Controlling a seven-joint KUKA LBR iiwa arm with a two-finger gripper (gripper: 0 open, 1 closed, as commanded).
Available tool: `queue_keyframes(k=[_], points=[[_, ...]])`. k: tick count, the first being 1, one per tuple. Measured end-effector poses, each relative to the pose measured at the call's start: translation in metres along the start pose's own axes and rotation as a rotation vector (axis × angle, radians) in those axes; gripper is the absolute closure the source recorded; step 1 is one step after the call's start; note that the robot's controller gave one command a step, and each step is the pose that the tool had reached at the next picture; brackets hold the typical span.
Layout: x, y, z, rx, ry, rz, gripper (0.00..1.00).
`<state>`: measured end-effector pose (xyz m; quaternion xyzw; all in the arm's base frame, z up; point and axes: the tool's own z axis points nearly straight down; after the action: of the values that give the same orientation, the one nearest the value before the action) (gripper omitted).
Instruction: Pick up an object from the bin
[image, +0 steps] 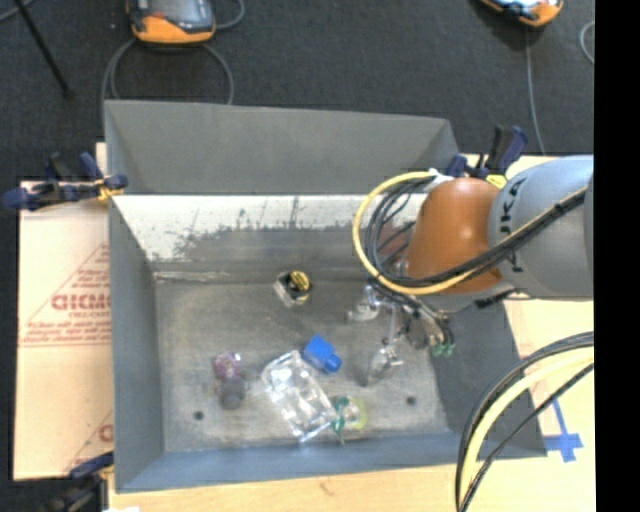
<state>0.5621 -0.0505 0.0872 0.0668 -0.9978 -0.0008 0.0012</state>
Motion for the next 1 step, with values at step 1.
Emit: queue_keyframes(k=[1], points=[[0.0589,0.076,0.0085,0.01,-0.04,-0.024,0.0]])
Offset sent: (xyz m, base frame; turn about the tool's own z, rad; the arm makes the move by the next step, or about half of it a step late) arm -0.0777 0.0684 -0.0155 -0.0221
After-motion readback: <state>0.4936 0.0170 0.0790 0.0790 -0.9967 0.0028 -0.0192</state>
